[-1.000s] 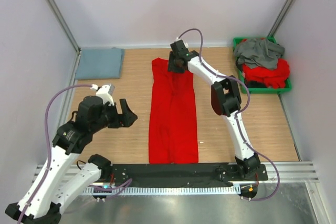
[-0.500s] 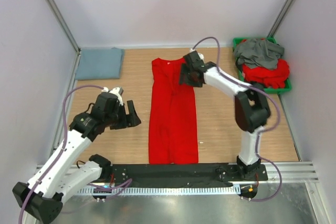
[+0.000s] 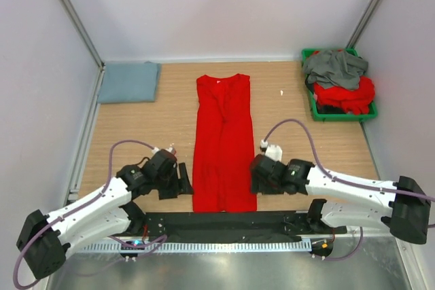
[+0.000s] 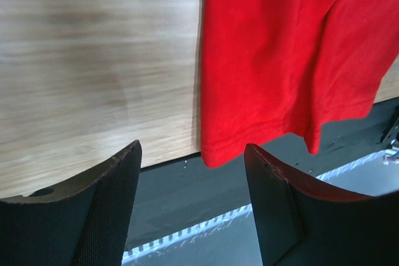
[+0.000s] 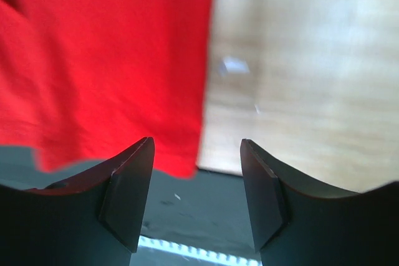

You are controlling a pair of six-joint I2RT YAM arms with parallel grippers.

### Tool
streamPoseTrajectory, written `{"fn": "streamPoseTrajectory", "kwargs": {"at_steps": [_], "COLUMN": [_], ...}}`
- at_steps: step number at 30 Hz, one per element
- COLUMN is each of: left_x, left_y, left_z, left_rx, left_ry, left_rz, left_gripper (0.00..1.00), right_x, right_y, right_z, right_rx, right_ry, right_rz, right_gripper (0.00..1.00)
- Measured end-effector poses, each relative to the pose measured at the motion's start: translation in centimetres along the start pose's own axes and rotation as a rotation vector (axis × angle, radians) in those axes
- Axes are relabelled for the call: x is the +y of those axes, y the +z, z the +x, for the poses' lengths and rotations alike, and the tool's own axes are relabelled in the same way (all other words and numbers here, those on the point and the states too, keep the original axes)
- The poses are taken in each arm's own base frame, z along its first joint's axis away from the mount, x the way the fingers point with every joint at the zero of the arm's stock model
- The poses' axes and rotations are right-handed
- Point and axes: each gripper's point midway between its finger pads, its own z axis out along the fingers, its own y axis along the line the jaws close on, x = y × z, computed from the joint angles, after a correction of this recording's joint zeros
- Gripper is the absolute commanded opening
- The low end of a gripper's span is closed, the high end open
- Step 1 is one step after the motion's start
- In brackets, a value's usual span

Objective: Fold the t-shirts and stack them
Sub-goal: Fold the tshirt

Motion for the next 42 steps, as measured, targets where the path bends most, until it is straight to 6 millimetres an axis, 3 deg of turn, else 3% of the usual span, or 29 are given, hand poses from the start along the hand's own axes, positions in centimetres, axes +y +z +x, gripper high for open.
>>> {"fn": "streamPoseTrajectory", "kwargs": {"at_steps": [4, 12, 15, 19, 22, 23, 26, 30, 42], "left_x": [-0.3, -1.3, -1.5, -2.0, -2.2, -2.1, -2.0, -2.0, -2.5], "left_y": [1.3, 2.4, 2.8, 3.2, 3.6, 3.8, 4.1, 4.1, 2.3], "left_z": [2.3, 4.5, 4.8, 4.8, 4.9, 5.0, 5.1, 5.1, 4.3], "left_rx": [0.042, 0.044, 0.043, 0.037, 0.035, 0.038, 0.037, 0.034, -0.014], "left_ry": [0.006, 0.014, 0.001, -0.005, -0.01, -0.013, -0.005, 0.004, -0.006], "left_rz": [0.0, 0.014, 0.013, 0.023, 0.018, 0.011, 0.0, 0.0, 0.037], "left_gripper": [0.68, 0.65, 0.63, 0.57, 0.35, 0.21, 0.01, 0.0, 0.0], "right_x": [-1.4, -1.5, -0.8, -0.1, 0.0, 0.0, -0.1, -0.3, -1.0], "right_y": [0.3, 1.7, 2.1, 2.3, 2.5, 2.5, 2.6, 2.4, 1.2], "right_z": [4.5, 7.5, 7.6, 7.5, 7.4, 7.4, 7.5, 7.4, 7.0], "right_rx": [0.073, 0.089, 0.084, 0.077, 0.072, 0.069, 0.064, 0.058, 0.036], "right_ry": [-0.021, 0.035, 0.045, 0.061, 0.075, 0.078, 0.095, 0.107, 0.112], "right_rz": [0.058, 0.052, 0.046, 0.03, 0.025, 0.023, 0.016, 0.011, 0.012], "right_gripper": [0.57, 0.51, 0.49, 0.4, 0.27, 0.23, 0.1, 0.01, 0.01]}}
